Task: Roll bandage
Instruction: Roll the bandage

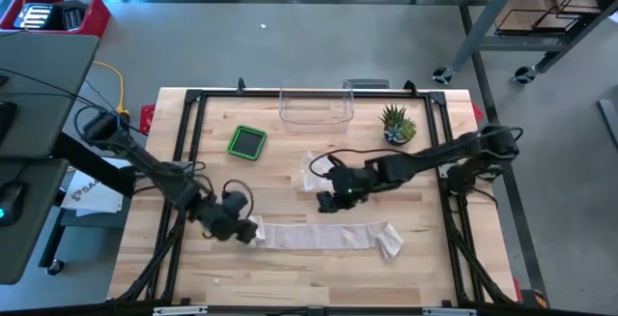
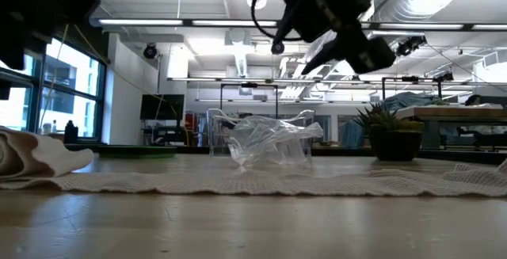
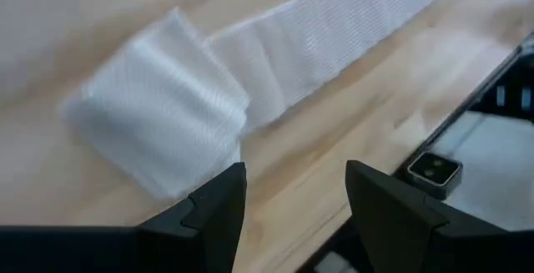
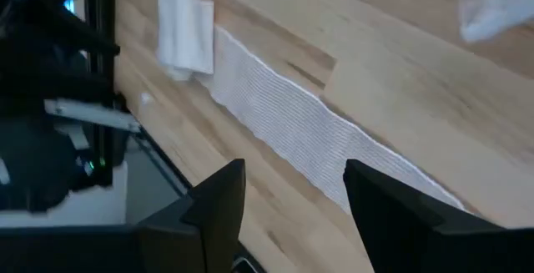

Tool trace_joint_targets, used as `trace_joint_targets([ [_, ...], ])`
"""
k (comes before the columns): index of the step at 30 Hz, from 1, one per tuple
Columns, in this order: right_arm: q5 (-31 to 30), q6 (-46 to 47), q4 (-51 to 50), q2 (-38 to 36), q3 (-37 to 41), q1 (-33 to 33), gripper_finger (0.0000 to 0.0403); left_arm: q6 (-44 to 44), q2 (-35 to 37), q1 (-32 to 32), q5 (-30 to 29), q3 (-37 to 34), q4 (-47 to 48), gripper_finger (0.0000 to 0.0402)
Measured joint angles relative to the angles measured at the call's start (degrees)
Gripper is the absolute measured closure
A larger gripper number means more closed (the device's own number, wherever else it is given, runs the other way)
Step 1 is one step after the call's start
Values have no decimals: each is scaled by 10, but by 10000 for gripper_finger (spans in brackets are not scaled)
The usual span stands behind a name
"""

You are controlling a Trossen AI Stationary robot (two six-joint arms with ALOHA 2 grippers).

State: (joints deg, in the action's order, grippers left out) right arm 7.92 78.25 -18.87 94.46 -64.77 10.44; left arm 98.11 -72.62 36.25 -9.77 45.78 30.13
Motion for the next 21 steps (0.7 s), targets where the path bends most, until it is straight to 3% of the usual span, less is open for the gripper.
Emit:
trace_joint_targets([
  [4,71,-60,16,23,0,-20,203,139,-42,48,-13,0,13,202],
  [8,105,-88,35,40,0,-34,203,270,-66,56,-27,-1,40,202],
  [10,113,-98,51,42,0,-35,203,276,-71,51,-50,0,30,202],
  [17,131,-128,71,43,0,-31,203,289,-109,26,-2,0,32,202],
  [21,124,-127,71,43,0,-25,203,296,-83,19,-33,0,53,202],
])
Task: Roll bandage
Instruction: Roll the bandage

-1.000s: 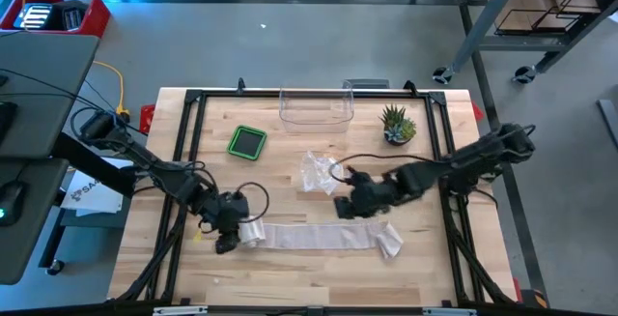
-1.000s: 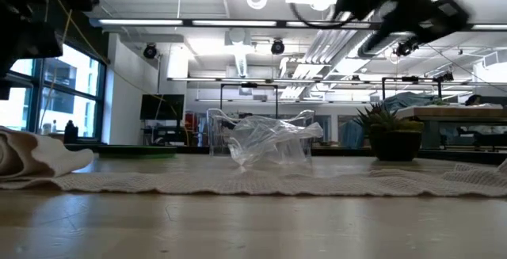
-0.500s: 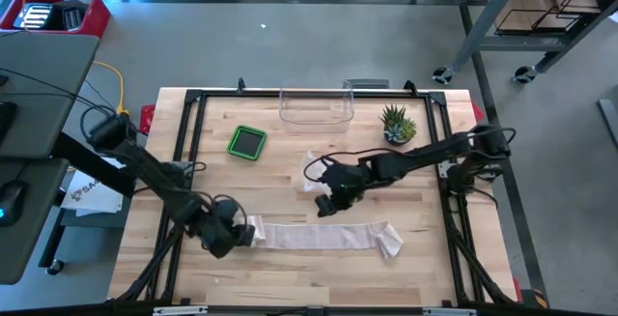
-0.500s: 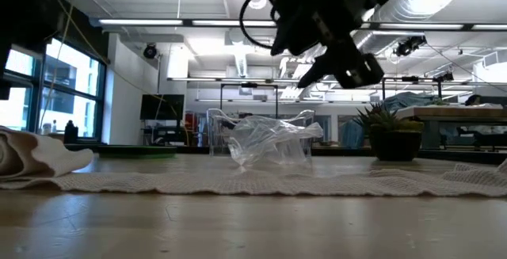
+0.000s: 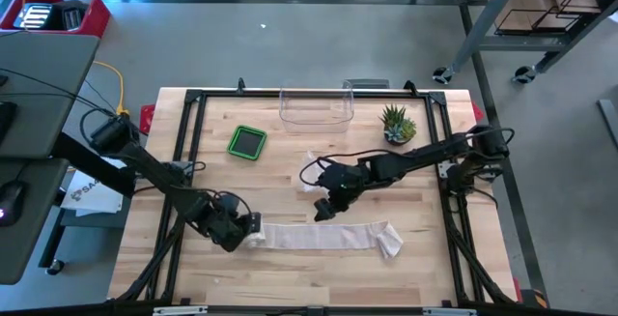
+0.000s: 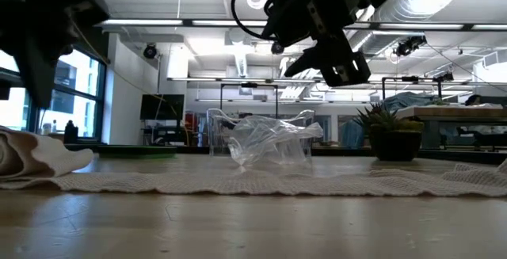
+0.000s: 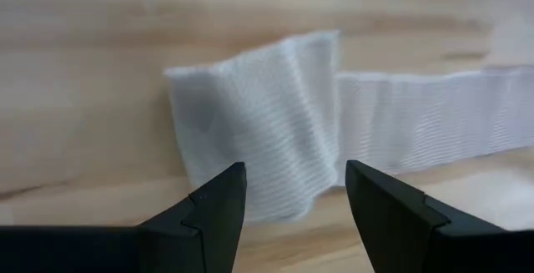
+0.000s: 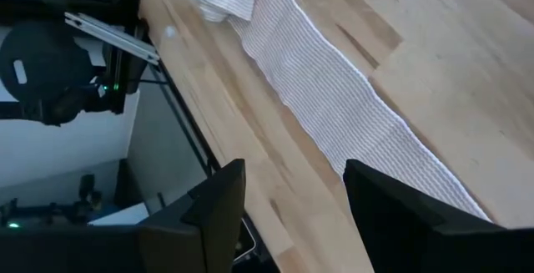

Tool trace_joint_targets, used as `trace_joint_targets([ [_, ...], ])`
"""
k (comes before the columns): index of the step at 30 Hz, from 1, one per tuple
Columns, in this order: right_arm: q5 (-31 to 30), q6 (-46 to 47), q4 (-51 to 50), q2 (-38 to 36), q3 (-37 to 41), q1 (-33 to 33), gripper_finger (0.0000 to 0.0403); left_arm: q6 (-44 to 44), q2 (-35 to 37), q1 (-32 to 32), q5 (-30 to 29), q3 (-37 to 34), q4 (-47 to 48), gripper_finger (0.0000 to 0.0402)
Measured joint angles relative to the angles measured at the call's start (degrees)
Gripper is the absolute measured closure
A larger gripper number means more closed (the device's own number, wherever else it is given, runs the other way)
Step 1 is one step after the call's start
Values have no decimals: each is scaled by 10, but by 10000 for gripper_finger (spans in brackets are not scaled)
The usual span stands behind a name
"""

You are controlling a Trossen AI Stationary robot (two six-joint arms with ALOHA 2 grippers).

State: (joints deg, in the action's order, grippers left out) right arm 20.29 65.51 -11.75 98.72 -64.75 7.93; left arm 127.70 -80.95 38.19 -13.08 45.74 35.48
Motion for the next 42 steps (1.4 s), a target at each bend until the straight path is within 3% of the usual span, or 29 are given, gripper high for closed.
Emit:
trace_joint_targets([
  [7,9,-11,0,13,0,-2,203,6,93,6,-5,0,163,202],
  [13,36,-31,8,19,0,33,215,-23,155,9,-25,0,189,202],
  [16,34,-40,9,19,0,65,251,-55,161,12,-39,0,170,202],
  [19,-11,-9,10,34,0,90,323,-106,149,12,-38,0,165,202],
  [22,-49,64,16,51,0,111,389,-214,143,5,-41,0,116,205],
  [25,-96,142,50,61,0,133,397,-336,133,-10,-39,0,78,238],
  [30,-191,261,71,63,0,161,402,-489,111,-36,-19,0,46,382],
  [38,-223,349,73,64,0,171,403,-594,44,-104,-27,0,38,400],
  [42,-223,366,141,87,-1,183,403,-608,17,-129,-35,0,33,401],
])
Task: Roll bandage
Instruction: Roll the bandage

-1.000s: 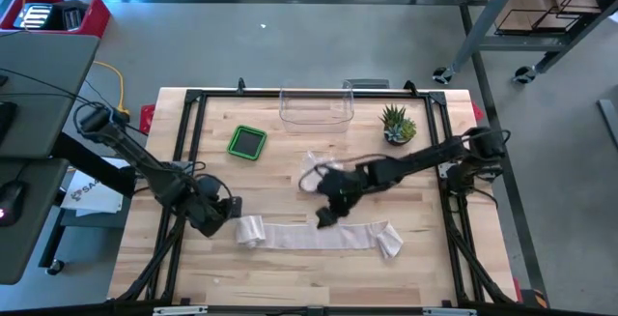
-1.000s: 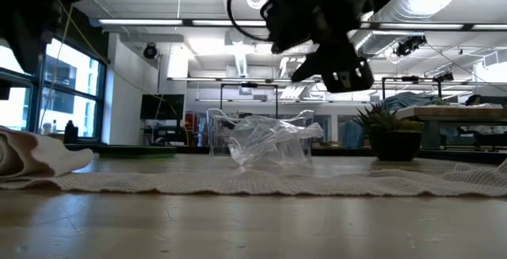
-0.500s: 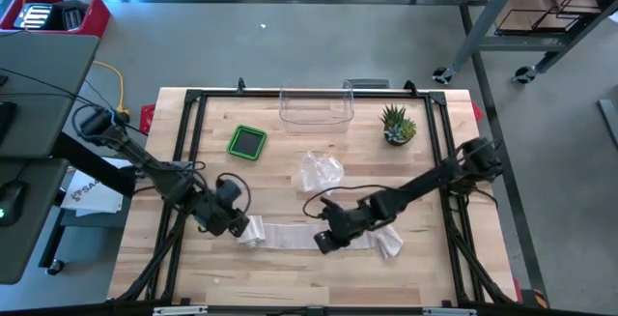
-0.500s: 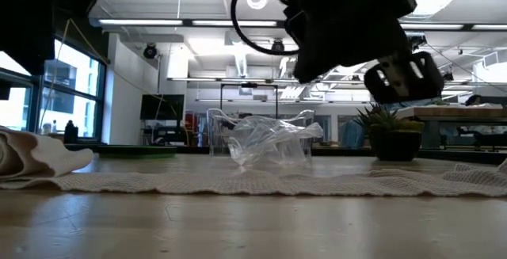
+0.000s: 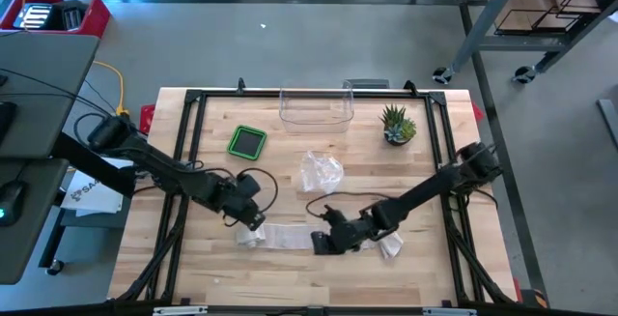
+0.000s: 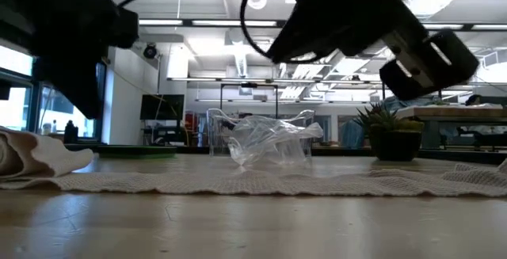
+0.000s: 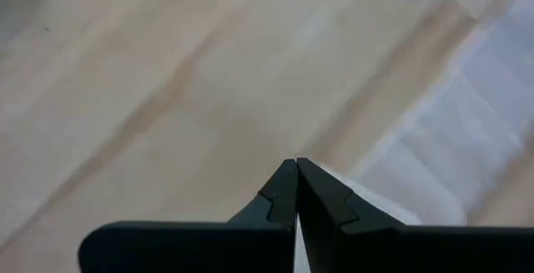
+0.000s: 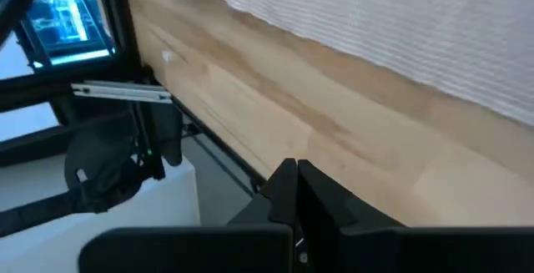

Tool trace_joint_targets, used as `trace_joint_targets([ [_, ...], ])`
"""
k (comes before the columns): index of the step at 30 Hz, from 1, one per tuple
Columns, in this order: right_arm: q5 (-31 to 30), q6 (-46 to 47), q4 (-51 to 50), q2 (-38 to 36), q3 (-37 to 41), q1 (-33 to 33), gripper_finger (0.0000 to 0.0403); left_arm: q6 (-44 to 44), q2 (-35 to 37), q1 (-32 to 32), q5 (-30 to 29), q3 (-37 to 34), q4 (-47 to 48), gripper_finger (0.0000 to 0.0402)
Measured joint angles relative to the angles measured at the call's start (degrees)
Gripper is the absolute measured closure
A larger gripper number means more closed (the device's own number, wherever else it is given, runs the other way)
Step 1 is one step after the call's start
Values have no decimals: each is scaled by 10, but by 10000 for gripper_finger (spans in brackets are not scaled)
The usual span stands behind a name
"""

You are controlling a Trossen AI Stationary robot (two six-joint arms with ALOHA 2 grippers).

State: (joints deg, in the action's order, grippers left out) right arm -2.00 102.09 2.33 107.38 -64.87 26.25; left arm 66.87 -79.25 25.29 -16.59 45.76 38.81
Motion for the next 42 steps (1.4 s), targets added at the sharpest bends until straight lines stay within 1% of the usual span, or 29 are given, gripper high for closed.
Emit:
trace_joint_targets([
  [2,-9,1,27,29,-13,3,403,6,-13,-13,-4,0,0,401],
  [5,-10,-6,47,77,-65,-2,403,11,-36,-29,2,0,-10,401],
  [6,-6,-16,52,96,-88,-5,403,8,-44,-34,11,0,-20,401],
  [9,13,-69,46,151,-164,-16,403,-5,-62,-45,66,0,-45,401],
  [10,17,-84,37,166,-191,-21,403,0,-64,-45,74,0,-44,401],
  [13,14,-100,-18,204,-263,-37,403,29,-63,-36,73,0,-17,401],
  [15,9,-116,-44,229,-294,-46,403,34,-61,-30,71,0,6,401],
  [18,8,-138,-47,260,-327,-56,403,34,-61,-16,71,0,21,401],
  [24,-20,-135,-45,335,-396,-48,403,34,-61,3,58,0,25,401],
  [28,-38,-134,-52,362,-437,-43,403,10,-61,13,57,-8,30,401],
  [32,-87,-93,-118,365,-456,-38,403,-14,-61,20,69,-19,28,401],
  [35,-115,-83,-169,358,-461,-34,403,-40,-60,23,55,-20,34,401],
  [38,-114,-117,-218,353,-483,-30,403,-74,-59,23,48,-20,32,401],
  [42,-111,-169,-304,347,-539,-26,403,-99,-59,17,45,-20,30,401],
])
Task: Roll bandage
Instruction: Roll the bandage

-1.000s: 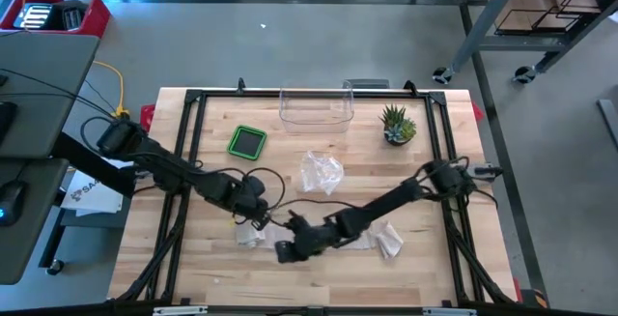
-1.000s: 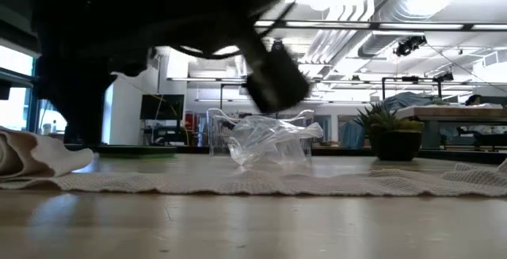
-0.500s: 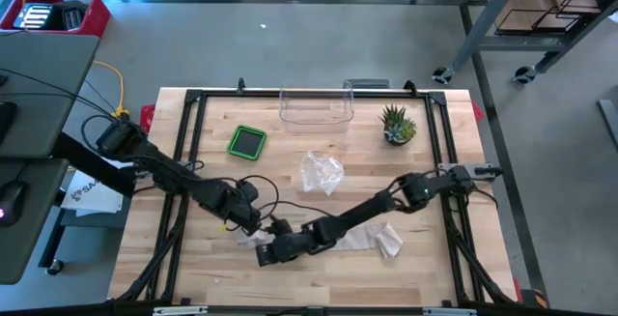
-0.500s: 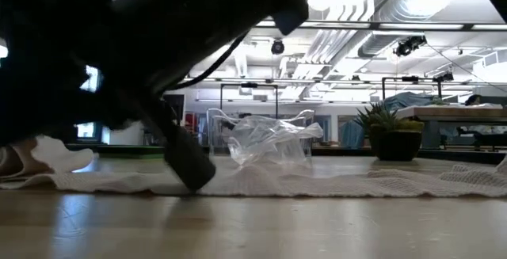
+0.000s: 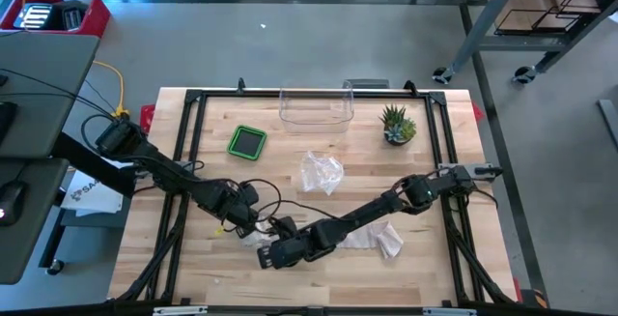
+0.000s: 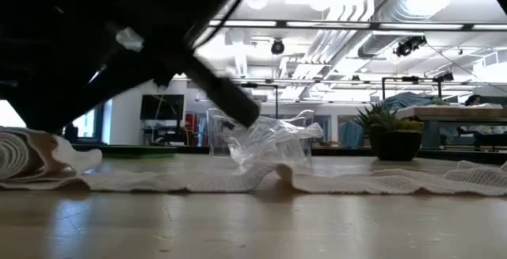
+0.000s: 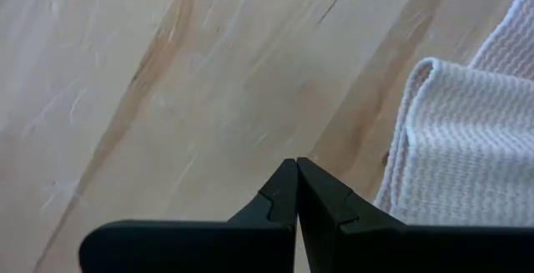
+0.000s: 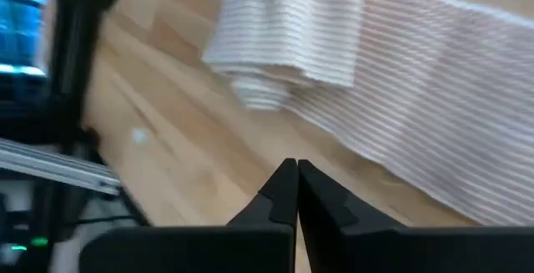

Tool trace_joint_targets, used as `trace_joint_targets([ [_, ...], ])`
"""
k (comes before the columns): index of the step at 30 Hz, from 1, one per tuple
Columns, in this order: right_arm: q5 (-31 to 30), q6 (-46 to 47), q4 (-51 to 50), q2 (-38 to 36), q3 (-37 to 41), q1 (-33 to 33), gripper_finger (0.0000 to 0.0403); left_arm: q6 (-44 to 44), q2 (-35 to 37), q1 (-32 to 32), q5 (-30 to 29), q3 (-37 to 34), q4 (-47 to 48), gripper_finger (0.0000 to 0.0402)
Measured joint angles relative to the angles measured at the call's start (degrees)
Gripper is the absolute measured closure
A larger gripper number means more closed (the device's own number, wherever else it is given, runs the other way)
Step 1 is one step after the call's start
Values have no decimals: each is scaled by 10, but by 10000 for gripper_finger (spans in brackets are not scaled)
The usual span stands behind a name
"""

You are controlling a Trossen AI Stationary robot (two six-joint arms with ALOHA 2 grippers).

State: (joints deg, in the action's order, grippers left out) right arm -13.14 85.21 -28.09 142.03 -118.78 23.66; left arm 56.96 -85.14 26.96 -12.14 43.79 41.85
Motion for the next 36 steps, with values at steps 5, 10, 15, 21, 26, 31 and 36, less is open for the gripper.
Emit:
trace_joint_targets([
  [5,-9,-32,-94,2,-33,-1,403,-66,0,2,3,0,-37,401],
  [10,-64,-113,-77,0,-40,14,403,-169,0,2,-17,1,-80,401],
  [15,-68,-137,-74,0,-29,33,403,-293,0,7,3,1,-88,401],
  [21,-64,-131,-31,11,-4,35,403,-341,0,14,11,1,-104,401],
  [26,-37,-105,-2,27,-4,30,403,-347,0,15,10,1,-109,401],
  [31,-15,-75,17,33,-3,25,403,-346,0,15,11,0,-118,401],
  [36,-29,-66,15,33,-3,18,403,-347,0,15,16,0,-138,401],
])
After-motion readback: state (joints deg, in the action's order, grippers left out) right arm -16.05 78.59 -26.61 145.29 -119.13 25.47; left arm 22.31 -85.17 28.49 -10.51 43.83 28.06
